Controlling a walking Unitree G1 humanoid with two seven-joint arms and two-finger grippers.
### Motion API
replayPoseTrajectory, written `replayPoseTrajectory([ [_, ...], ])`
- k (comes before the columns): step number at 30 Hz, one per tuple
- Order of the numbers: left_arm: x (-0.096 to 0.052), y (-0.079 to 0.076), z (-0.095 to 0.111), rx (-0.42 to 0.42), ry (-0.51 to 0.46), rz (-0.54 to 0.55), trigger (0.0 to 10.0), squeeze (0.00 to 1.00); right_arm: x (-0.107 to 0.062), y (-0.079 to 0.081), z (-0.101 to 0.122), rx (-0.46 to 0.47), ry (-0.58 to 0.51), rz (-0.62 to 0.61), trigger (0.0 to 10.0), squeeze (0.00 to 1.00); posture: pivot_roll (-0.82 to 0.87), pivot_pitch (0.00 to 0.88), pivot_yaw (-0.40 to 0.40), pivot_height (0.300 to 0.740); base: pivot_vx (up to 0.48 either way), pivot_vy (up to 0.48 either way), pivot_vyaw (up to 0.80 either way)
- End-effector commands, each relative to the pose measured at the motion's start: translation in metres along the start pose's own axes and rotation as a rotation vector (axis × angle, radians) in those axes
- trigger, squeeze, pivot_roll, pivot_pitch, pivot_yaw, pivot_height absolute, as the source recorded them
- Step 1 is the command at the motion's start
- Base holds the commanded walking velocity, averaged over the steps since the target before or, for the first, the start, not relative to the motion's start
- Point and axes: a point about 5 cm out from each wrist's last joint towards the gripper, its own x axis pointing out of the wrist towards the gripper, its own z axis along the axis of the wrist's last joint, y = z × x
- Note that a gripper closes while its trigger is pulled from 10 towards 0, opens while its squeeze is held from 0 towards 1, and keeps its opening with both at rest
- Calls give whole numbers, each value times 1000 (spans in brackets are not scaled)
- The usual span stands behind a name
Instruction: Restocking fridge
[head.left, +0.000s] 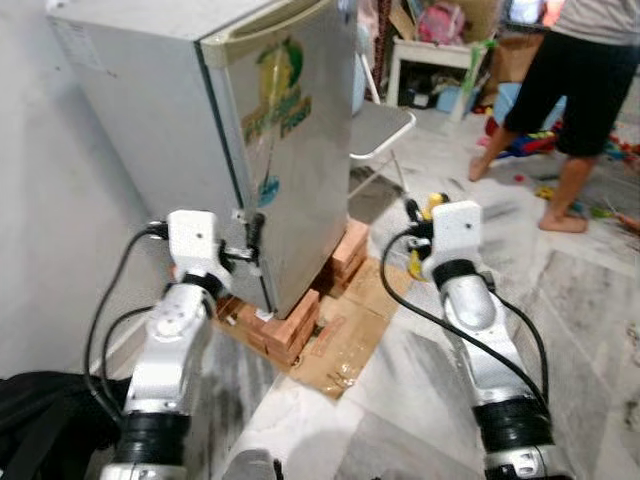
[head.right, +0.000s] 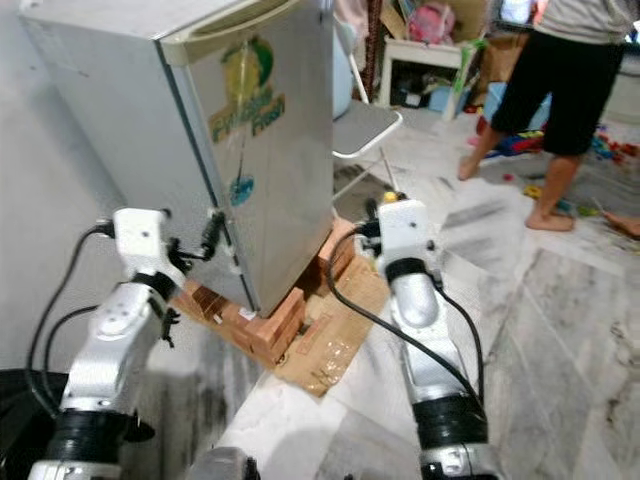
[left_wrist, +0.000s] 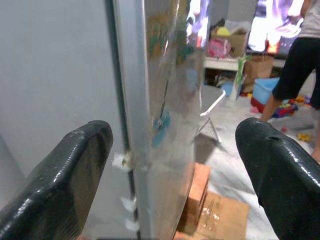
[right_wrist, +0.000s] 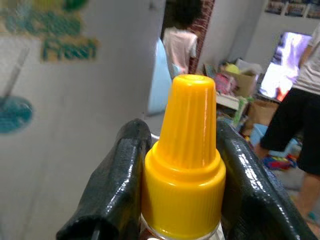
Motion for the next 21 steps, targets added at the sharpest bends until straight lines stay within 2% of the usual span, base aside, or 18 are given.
replayPoseTrajectory([
  [1, 2, -6, 7, -2, -31, -27, 10000, 0, 4, -7, 12, -12, -57, -25, 10000, 0, -4, 0, 41, 740, 472, 0, 0],
  [6, 2, -6, 6, -3, -23, -19, 10000, 0, 4, -7, 13, -13, -60, -25, 10000, 0, -5, 0, 42, 740, 461, 0, 0],
  [12, 2, -5, 4, -14, -14, -13, 10000, 0, 5, -7, 12, 6, -58, -27, 10000, 0, -4, 0, 41, 740, 291, 379, 0],
  [15, 3, -6, 4, -13, -13, -16, 10000, 0, 6, -8, 12, 19, -49, -36, 10000, 0, -2, 0, 38, 740, 0, 406, 0],
  [21, 1, -4, 4, -23, -14, 10, 10000, 0, 4, -9, 10, 16, -44, -38, 10000, 0, 1, 0, 33, 740, 0, 0, -491],
])
